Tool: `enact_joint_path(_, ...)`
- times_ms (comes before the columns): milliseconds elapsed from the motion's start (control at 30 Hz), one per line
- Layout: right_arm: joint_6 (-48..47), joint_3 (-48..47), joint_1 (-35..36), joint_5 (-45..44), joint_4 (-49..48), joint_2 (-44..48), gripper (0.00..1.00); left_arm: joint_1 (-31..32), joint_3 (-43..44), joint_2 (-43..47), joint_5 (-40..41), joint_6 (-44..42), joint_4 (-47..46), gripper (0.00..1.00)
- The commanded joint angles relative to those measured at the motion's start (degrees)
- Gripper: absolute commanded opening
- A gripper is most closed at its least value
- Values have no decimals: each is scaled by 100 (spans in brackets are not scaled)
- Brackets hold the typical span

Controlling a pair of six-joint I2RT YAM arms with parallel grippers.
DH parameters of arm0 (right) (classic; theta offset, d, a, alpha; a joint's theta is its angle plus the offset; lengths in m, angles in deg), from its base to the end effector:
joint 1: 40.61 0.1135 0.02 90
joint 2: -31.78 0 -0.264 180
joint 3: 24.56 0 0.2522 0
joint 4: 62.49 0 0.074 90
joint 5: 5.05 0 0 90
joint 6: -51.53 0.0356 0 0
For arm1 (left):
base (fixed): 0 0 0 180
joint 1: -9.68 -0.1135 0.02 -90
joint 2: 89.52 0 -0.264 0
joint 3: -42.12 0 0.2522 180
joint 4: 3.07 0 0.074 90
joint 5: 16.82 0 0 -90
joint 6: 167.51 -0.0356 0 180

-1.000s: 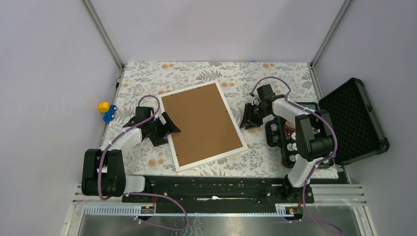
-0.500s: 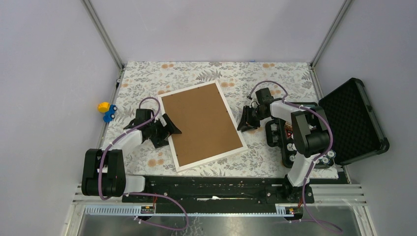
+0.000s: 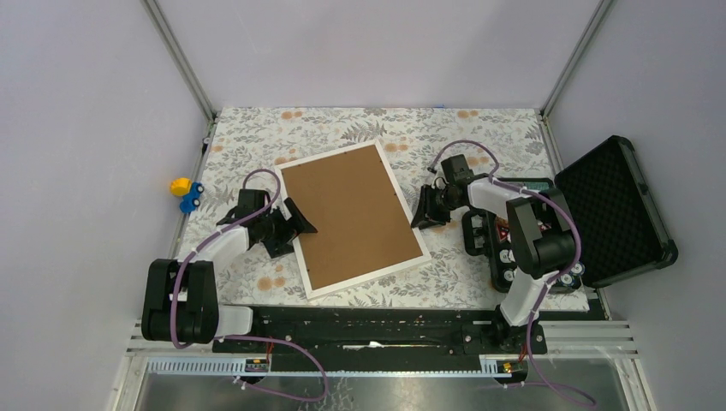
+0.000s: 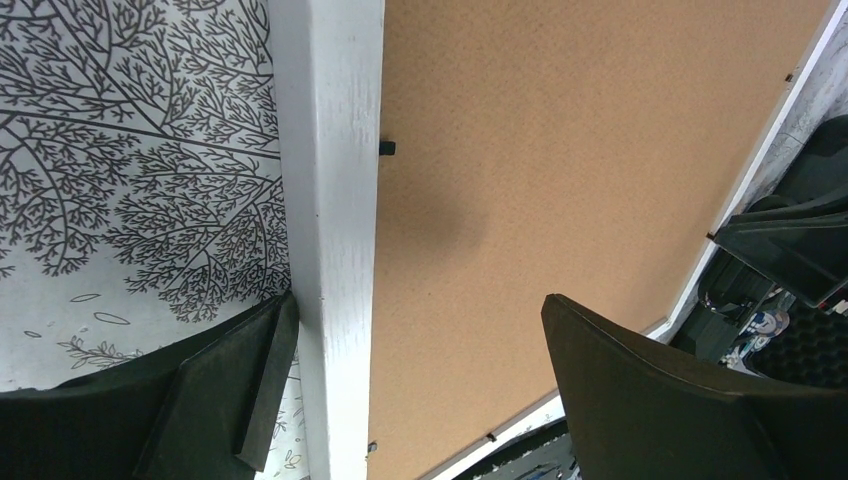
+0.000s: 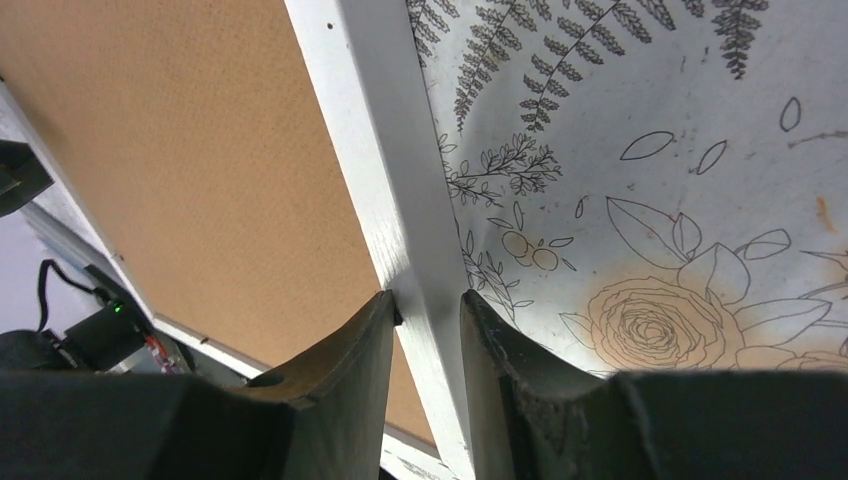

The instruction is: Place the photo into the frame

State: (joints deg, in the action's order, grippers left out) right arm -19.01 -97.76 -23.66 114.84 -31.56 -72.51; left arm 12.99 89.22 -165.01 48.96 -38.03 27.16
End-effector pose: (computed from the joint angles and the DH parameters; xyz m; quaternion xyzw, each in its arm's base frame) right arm 0.3299 0.1191 0.1465 -0.0418 0.9387 0.3107 0.1437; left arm 0.2299 -0.0279 0.1583 -0.2383 0.9124 -0.2845 0.1725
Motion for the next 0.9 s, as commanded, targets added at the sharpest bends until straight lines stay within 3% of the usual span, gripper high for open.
enact_joint_path(0,368,370,608,-657,-39,14,38,239,-115,70,-336,392,-473,99)
enact_joint_path(300,1395,1144,1444,-2228,-756,30,35,345,-266,245,-314,710,-671,99)
enact_joint_path(600,1434,1822,1953,-3554,-818,-114,34,354,-289,343,-291,783,-671,99)
enact_joint_path(733,1527,1775,2373,-3864,-792,-146,34,354,-287,402,-260,790,-656,99)
enact_joint_path(867,1185,1108,2286,-3309,-370,45,39,354,-208,403,-202,695,-572,99)
